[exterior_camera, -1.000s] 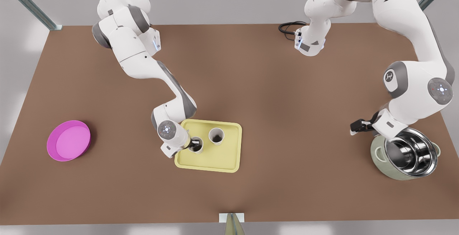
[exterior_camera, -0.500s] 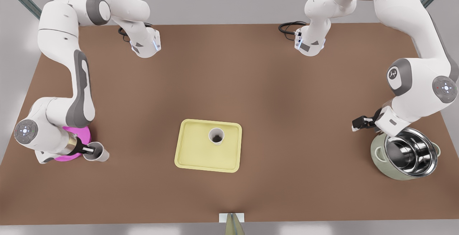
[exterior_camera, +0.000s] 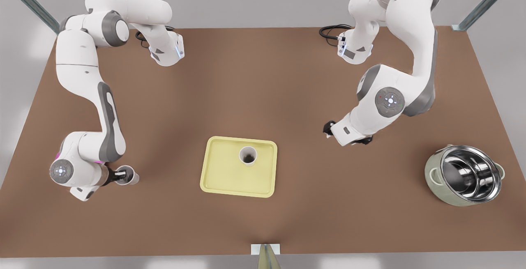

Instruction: Use the left arm to pick up the white IKEA cup from the tray and place it on the middle-left position; use the right arm to pick up the white IKEA cup from the tray and place it on the middle-right position

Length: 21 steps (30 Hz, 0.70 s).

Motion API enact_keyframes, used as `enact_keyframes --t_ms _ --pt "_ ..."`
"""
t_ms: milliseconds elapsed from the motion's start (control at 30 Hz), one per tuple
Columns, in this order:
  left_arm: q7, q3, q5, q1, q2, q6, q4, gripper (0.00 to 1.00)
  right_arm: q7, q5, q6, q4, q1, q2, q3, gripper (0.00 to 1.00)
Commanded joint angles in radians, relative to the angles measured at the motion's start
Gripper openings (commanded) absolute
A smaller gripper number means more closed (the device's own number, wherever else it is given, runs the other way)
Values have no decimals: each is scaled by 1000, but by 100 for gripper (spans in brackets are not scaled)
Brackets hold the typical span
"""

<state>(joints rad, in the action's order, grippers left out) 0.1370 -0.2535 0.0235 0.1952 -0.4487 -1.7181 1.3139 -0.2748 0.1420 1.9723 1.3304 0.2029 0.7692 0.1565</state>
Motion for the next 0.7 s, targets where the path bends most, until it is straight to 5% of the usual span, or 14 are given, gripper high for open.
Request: enact_keyframes --t_ms 0,100,133,167,200,333,400,667 --pt "486 -1 39 46 -50 -66 -32 100 -245 -2 37 0 0 13 0 14" --pt "615 0 119 130 -116 -147 -24 100 -244 -2 66 1 1 33 1 18" --pt "633 -1 118 141 -123 -150 -25 100 -235 -2 66 1 1 32 0 33" --pt "658 -4 110 151 -137 -198 -24 100 -222 -2 66 1 1 32 0 62" --pt "687 -4 108 165 -153 -253 -24 100 -222 -2 66 1 1 32 0 68" --pt "713 -6 104 208 -231 -409 -51 100 -222 -4 66 1 1 32 0 68" --pt "772 -4 104 271 -330 -390 -185 100 -222 -4 65 1 1 32 0 68" --pt "851 5 115 388 -429 -377 -257 100 -204 -7 -78 1 0 -100 6 68"
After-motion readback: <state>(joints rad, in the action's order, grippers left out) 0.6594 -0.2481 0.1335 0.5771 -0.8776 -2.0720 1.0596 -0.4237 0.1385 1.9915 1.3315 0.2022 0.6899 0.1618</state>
